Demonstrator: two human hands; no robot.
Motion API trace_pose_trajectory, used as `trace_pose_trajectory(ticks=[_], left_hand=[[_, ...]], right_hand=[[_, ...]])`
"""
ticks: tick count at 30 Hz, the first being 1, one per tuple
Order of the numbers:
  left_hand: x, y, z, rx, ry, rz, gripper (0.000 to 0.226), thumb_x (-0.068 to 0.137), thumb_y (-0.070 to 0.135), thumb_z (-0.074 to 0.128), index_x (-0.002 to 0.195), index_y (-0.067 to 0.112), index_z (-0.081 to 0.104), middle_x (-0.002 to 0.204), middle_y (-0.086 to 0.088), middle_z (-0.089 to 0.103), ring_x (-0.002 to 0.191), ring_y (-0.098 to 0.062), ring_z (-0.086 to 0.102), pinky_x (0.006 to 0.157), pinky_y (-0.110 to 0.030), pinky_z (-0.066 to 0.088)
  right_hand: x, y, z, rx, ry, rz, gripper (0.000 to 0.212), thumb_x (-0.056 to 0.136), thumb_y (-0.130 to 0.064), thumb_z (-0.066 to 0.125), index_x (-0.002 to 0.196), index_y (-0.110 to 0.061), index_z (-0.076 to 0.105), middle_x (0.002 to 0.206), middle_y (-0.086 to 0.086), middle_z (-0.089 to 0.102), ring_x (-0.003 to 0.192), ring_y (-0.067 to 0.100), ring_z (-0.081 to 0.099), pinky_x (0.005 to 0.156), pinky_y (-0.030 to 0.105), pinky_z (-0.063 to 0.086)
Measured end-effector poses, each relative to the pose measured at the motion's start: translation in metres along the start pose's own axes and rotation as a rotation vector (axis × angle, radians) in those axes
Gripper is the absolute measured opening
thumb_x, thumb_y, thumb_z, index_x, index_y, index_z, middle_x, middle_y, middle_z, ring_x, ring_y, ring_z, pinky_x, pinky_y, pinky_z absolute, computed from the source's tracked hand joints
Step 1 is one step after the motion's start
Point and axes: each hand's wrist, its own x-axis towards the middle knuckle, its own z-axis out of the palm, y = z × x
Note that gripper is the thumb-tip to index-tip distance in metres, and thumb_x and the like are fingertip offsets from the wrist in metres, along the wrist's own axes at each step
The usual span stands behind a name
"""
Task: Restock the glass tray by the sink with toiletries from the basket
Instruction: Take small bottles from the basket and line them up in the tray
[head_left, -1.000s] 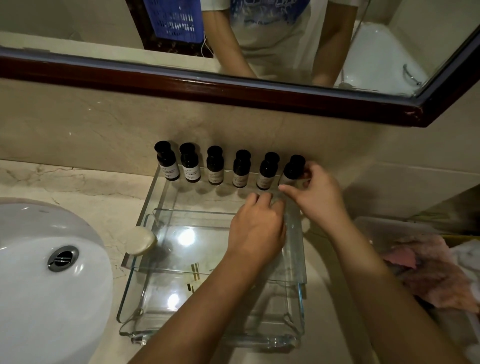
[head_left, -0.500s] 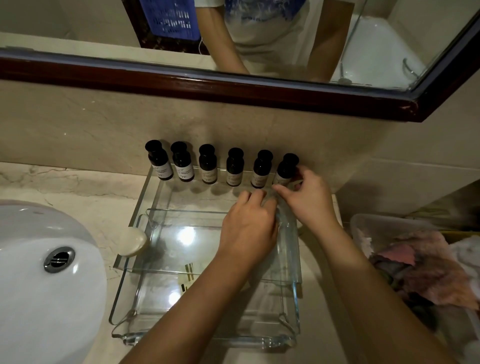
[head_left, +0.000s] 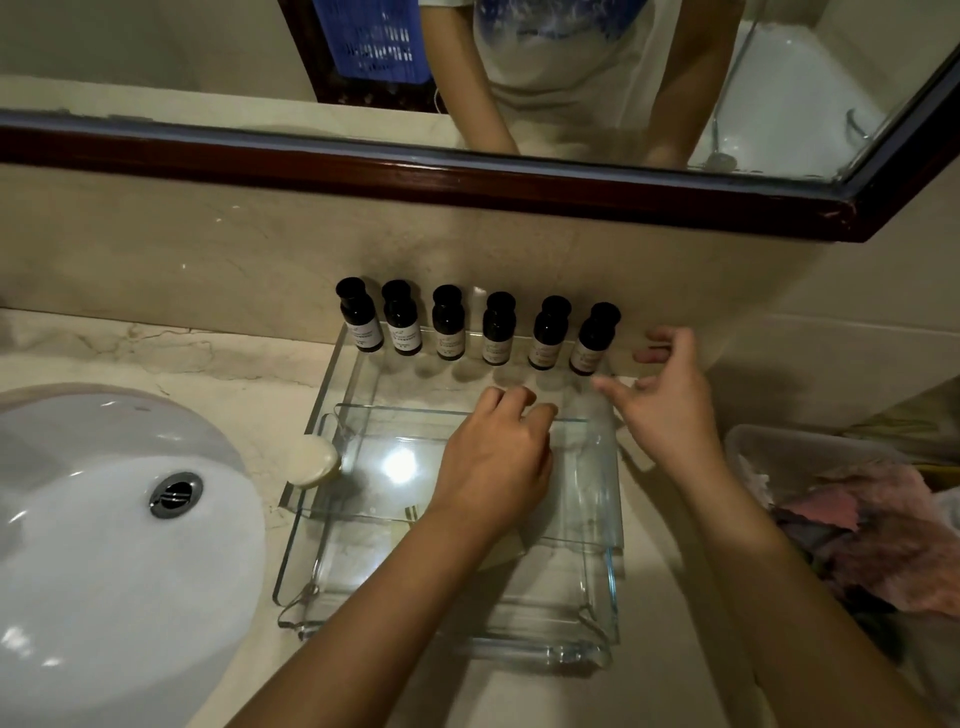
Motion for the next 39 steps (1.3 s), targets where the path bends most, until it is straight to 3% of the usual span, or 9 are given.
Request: trace_pose_trajectory(ticks=[3,7,11,14,19,22,26,34,39], left_hand=[[-0.01,-0.003,-0.007,0.035,0.019,0.014,0.028,0.074,0.013,0.063,0.101,0.009,0.067,0.096,-0.008,0.065,0.086,-0.028,0.061,0.05,-0.03,0.051],[-0.034,-0.001,-0.024,0.051,0.039,0.048,0.034,0.076,0.021,0.046,0.101,0.012,0.067,0.093,-0.002,0.064,0.081,-0.022,0.062,0.044,-0.024,0.049],[-0.071,0.0,-0.05,0.031,0.038,0.067,0.029,0.078,0.017,0.06,0.106,0.013,0.067,0.094,0.0,0.065,0.082,-0.018,0.062,0.049,-0.022,0.049],[-0.1,-0.004,-0.079,0.02,0.032,0.042,0.035,0.082,0.026,0.042,0.106,0.015,0.066,0.094,0.003,0.064,0.083,-0.013,0.059,0.053,-0.021,0.051],[-0.14,-0.011,-0.139,0.089,0.038,-0.024,0.032,0.082,0.028,0.044,0.104,0.02,0.065,0.092,0.007,0.064,0.083,-0.01,0.056,0.05,-0.017,0.045],[-0.159,-0.016,-0.17,0.066,0.067,-0.098,0.028,0.085,0.019,0.058,0.113,0.017,0.063,0.1,0.004,0.064,0.089,-0.018,0.06,0.056,-0.025,0.048],[-0.203,-0.025,-0.216,0.045,0.162,-0.219,0.032,0.095,0.024,0.05,0.125,0.02,0.058,0.118,0.005,0.058,0.109,-0.017,0.052,0.076,-0.029,0.047],[-0.382,-0.068,-0.306,0.122,0.26,-0.493,0.031,0.093,0.029,0.05,0.123,0.022,0.058,0.121,0.003,0.058,0.112,-0.02,0.052,0.082,-0.036,0.05],[-0.525,-0.078,-0.364,0.203,0.287,-0.707,0.031,0.094,0.024,0.049,0.123,0.018,0.058,0.12,-0.002,0.059,0.112,-0.021,0.055,0.087,-0.034,0.046]], right_hand=[[-0.01,0.001,-0.004,-0.014,-0.021,0.014,0.059,0.08,-0.018,0.072,0.128,-0.015,0.037,0.119,0.0,0.05,0.1,0.017,0.051,0.077,0.026,0.036],[-0.025,-0.005,-0.013,-0.02,-0.061,0.02,0.056,0.081,-0.018,0.071,0.126,-0.014,0.038,0.111,-0.003,0.047,0.094,0.015,0.047,0.077,0.027,0.037],[-0.048,-0.021,-0.031,-0.069,-0.116,0.037,0.051,0.083,-0.021,0.069,0.126,-0.017,0.042,0.116,-0.001,0.05,0.092,0.014,0.047,0.077,0.039,0.05],[-0.073,-0.037,-0.045,-0.146,-0.209,0.0,0.048,0.083,-0.021,0.069,0.126,-0.018,0.047,0.124,0.001,0.051,0.098,0.013,0.049,0.081,0.031,0.045],[-0.113,-0.083,-0.065,-0.252,-0.367,-0.094,0.042,0.086,-0.025,0.065,0.125,-0.019,0.051,0.13,0.001,0.049,0.109,0.017,0.052,0.091,0.028,0.043],[-0.136,-0.117,-0.069,-0.3,-0.435,-0.183,0.037,0.087,-0.028,0.064,0.122,-0.021,0.054,0.129,0.0,0.05,0.1,0.012,0.052,0.088,0.026,0.044],[-0.178,-0.168,-0.064,-0.342,-0.486,-0.339,0.034,0.089,-0.032,0.061,0.121,-0.022,0.056,0.126,-0.003,0.051,0.095,0.009,0.052,0.084,0.024,0.044],[-0.322,-0.252,-0.019,-0.297,-0.578,-0.558,0.031,0.088,-0.028,0.063,0.117,-0.017,0.06,0.122,0.0,0.057,0.096,0.016,0.057,0.083,0.026,0.044],[-0.432,-0.298,0.024,-0.244,-0.703,-0.695,0.029,0.088,-0.026,0.062,0.115,-0.017,0.062,0.121,-0.002,0.059,0.098,0.014,0.058,0.078,0.02,0.039]])
